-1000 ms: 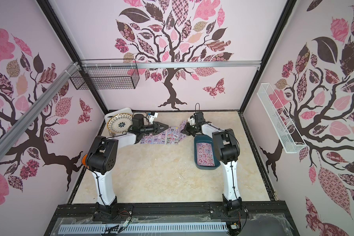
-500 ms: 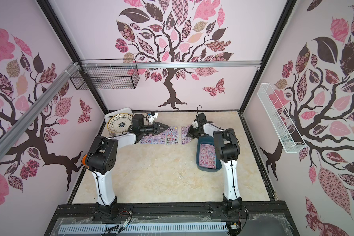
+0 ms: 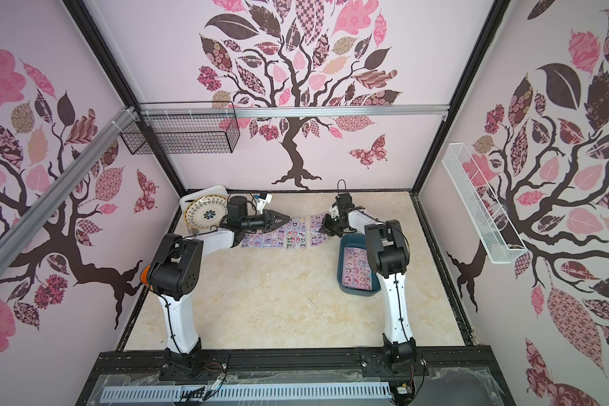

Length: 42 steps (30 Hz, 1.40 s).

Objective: Take the stickers out of the storage box
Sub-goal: Place the sticker at the center of the board.

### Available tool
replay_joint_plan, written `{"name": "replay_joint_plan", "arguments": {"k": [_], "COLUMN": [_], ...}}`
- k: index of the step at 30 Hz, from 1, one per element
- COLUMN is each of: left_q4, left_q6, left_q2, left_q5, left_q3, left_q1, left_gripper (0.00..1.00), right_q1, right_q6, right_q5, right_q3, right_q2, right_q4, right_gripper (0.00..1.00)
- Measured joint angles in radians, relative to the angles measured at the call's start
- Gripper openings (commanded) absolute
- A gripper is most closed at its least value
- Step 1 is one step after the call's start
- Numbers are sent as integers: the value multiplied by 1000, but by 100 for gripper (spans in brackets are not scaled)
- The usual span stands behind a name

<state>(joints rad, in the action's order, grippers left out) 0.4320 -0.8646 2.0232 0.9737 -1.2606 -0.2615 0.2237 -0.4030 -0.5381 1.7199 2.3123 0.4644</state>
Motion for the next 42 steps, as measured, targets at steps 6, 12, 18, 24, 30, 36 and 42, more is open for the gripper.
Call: {"name": "replay_joint_plan", "arguments": {"k": [6,12,18,24,30,36,42], "left_q4": [0,0,0,-4,-8,-8,-8], "left_q6": [0,0,1,2,2,2,6], "left_q2": [0,0,0,0,0,0,0], "left_q5": [3,8,8,12,15,16,14], "left_q3": [-2,-3,-3,-8,-9,-9,-14], "left_q1": [0,0,0,0,0,0,0], "left_gripper": [26,26,26,26,26,26,26], "right_q1": [2,1,-8,-14,-14,-16,-19], "right_q6": [23,42,60,68,76,96,119], "right_q5": [-2,10,54,100,146,168,180], "right_q3": [2,0,-21,-94,-133,-190,-304], "right_q2": [-2,-12,-40,-100,-156,-288,-473], "right_q4": [-2,5,29,39,76,101,103], "right_gripper": [29,36,40,41,42,44,46]}}
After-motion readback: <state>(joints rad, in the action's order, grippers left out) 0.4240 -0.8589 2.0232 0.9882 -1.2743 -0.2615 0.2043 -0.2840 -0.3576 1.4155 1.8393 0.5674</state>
